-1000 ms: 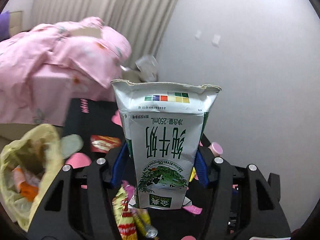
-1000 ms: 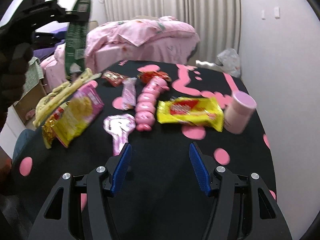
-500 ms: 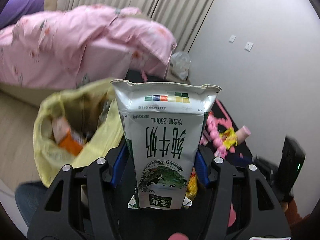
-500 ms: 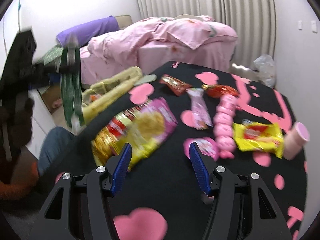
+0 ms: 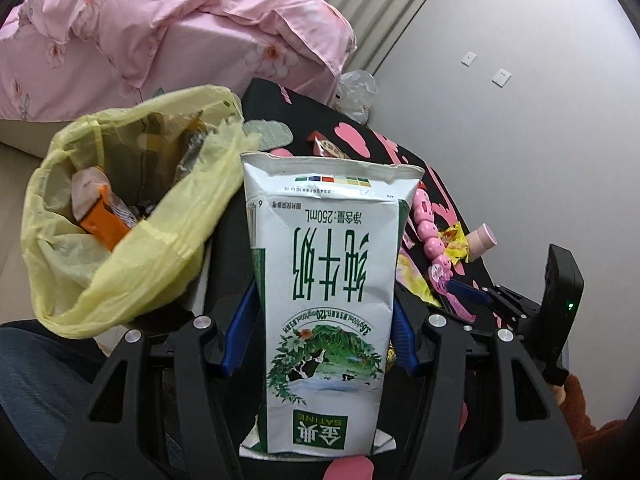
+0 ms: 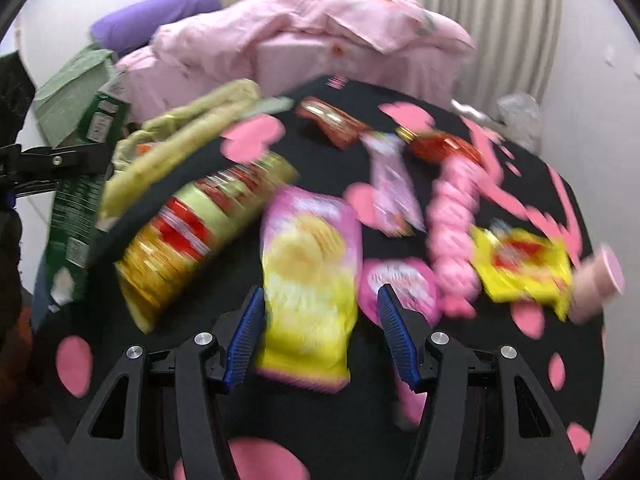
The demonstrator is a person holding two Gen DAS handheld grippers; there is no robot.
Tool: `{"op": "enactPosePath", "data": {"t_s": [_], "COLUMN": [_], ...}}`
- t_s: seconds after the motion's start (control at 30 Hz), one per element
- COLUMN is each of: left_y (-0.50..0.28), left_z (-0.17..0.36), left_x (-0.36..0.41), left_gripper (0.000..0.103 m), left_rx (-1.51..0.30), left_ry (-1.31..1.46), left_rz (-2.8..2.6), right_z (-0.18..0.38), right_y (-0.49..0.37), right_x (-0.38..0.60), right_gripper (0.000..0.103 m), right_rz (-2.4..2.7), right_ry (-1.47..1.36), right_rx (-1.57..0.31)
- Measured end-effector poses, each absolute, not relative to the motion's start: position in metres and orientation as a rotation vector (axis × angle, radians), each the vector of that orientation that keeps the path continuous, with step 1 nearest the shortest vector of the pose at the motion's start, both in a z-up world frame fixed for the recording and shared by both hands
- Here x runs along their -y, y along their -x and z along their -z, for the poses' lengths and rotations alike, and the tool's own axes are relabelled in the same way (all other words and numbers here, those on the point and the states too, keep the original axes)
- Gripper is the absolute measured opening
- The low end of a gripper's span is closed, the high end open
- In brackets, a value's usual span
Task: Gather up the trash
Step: 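Lift the milk carton with the left tool while the right tool grasps the pink-yellow snack bag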
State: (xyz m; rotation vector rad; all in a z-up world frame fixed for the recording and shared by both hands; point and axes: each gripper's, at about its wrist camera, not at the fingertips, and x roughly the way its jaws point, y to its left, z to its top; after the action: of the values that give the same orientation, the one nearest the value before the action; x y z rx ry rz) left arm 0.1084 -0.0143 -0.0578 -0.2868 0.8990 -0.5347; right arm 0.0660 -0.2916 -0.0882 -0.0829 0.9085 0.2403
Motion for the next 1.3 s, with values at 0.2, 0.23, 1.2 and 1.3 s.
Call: {"op": "enactPosePath", "data": {"t_s": [0.2,0.23,1.2,1.3], "left_y": [-0.107,-0.106,-0.101,-0.098], "left_z": [0.066,0.066,0.072,0.060], "left_x": [0.032,0.035,0.057,0.055], "left_gripper": [0.054,0.054,0.055,0.055], "left_rx": [-0.918,-0.919,-0.965,-0.932], "left_ry": [0.237,0.222,0.176,0.172], "left_rz": [0.544,0.542,0.563,0.561], "right_z": [0.074,0.073,0.090,0.069], "right_y": [-0.059,-0.063,-0.042,-0.037], "right_x": [0.305,0.302,0.315,0.322], "right_gripper": [0.055,0.055,0.014,0.013], "right_rz": [-0.320,-0.348,-0.424,-0.430], "right_ry": [0.002,0.001,-0.055,-0.109], "right_rx": [-0.860,-0.856,-0.874,-0.808]}}
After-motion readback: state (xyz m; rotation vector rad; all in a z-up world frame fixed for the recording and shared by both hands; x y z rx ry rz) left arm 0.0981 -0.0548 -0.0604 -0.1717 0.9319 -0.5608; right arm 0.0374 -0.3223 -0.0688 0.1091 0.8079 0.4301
